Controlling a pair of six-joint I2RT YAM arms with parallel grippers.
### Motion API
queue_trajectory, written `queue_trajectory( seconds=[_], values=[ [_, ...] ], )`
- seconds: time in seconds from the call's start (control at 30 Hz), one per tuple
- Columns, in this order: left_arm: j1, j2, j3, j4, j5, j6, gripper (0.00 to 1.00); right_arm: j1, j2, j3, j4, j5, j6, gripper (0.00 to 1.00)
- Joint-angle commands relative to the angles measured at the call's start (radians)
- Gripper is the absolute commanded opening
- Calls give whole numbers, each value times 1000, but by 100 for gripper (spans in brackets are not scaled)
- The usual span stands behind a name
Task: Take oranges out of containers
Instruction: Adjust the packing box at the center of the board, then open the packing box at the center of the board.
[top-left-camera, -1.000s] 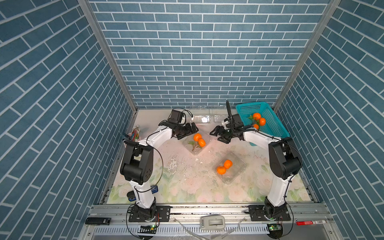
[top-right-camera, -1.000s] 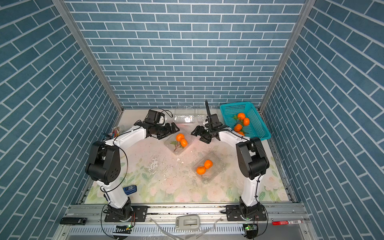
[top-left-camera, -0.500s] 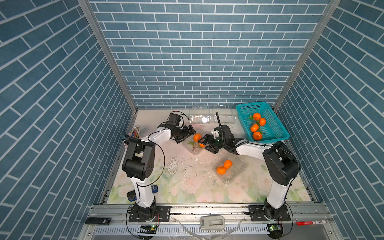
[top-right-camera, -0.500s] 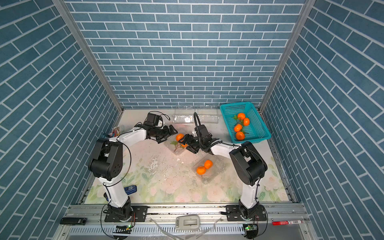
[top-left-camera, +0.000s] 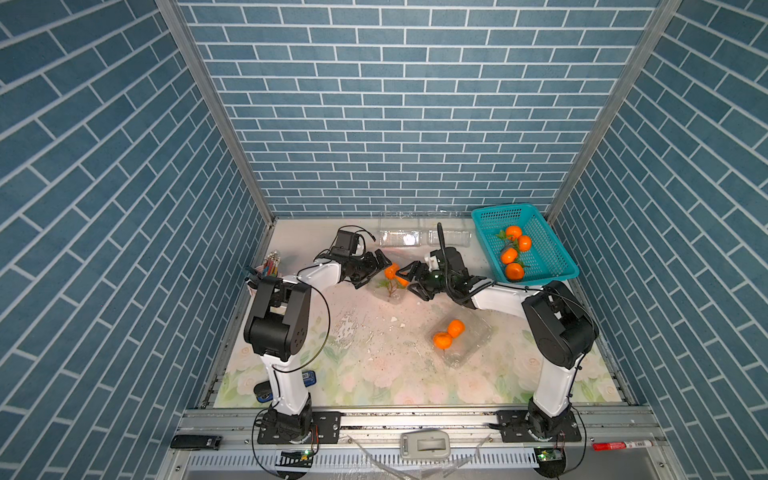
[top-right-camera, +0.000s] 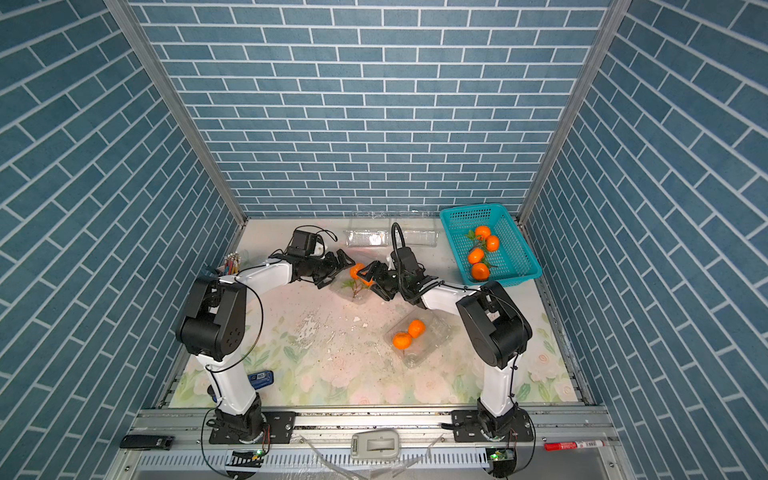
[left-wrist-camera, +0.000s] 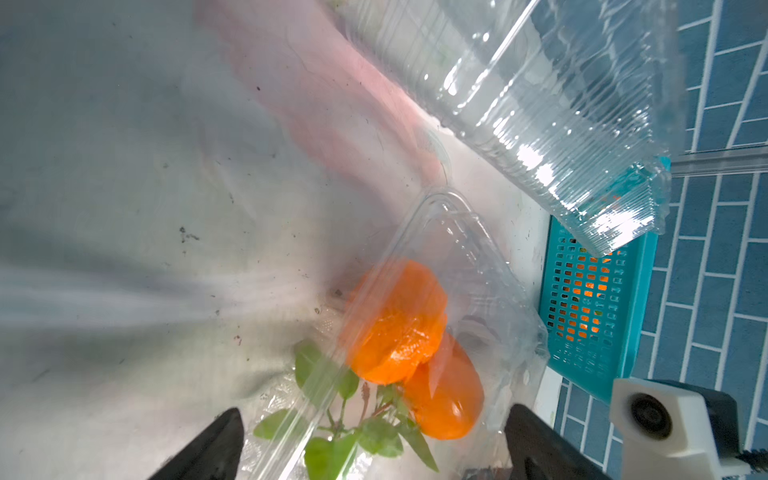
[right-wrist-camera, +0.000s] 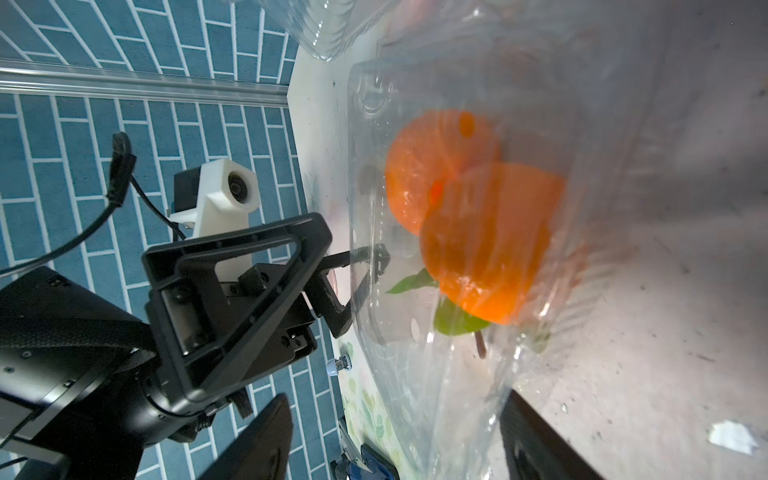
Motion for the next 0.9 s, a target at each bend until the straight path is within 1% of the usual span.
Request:
queue_trajectory(
  seconds=[0.0, 0.07, 0.2, 0.53, 0.77, 0.87],
  values=[
    [-7, -2, -14, 15, 37, -18, 99, 4, -4, 12, 6, -6, 18, 78],
    [-6, -3, -14, 13, 33, -18, 99, -4, -25, 0, -46, 17, -11, 78],
    [-6, 2, -10, 10, 31, -15, 99, -20, -48, -40, -35, 24, -13, 77],
    [-6, 6, -19, 24, 38, -30, 99, -16, -44, -17, -22, 11, -20, 77],
    [-6, 6, -16, 15, 40, -24, 99, -19, -74, -23, -85, 52, -60, 77],
    [-6, 6, -16, 17, 38, -24, 99, -18, -91, -34, -74, 67, -70, 77]
  ],
)
